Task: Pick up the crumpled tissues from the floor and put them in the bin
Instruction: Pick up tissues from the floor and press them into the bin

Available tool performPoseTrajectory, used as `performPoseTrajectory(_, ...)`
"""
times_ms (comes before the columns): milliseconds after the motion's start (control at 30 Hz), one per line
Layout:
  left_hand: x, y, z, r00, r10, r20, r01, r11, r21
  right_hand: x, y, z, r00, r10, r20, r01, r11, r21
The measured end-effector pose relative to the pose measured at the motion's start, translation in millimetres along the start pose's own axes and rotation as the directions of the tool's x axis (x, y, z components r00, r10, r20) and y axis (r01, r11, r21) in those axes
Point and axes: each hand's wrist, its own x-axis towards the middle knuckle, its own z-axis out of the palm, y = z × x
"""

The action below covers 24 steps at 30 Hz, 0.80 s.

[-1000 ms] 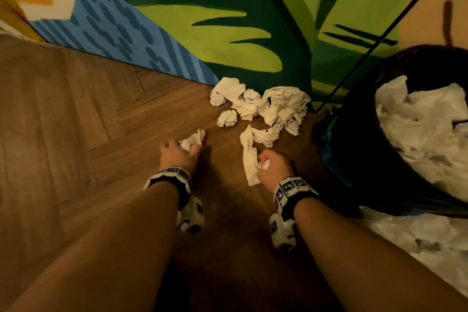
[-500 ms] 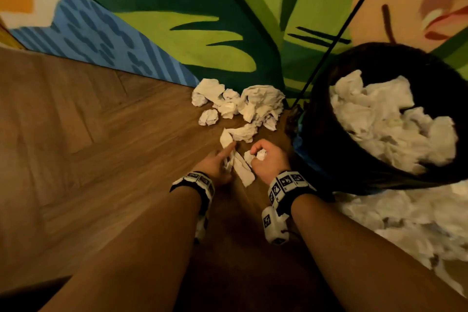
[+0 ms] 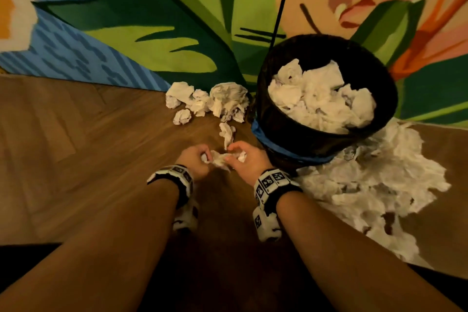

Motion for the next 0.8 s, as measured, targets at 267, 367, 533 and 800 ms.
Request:
performPoseTrajectory(267, -28, 94, -103, 0.975, 0.170, -0.142, -0.216, 0.874, -0.435, -4, -96, -40, 0.971, -0.189, -0.146, 0.212, 0.963, 0.167)
performPoseTrajectory(367, -33, 133, -139, 0.965, 0.221, -0.141, -0.262, 0.820, -0.508, -13, -141, -81, 0.887, -0.270, -0.373, 0.319, 0.945, 0.073)
performPoseTrajectory(533, -45, 199, -172, 0.898, 0.420, -0.130, -0.429, 0.773, -0.467, -29, -193, -172, 0.745, -0.420, -0.518, 0.413, 0.901, -0.135)
performPoseTrajectory(800, -38, 259, -124, 0.787, 0.416, -0.456, -0.538, 0.824, -0.176, -46, -138, -252, 0.881, -0.342, -0.327, 0.195, 0.892, -0.408)
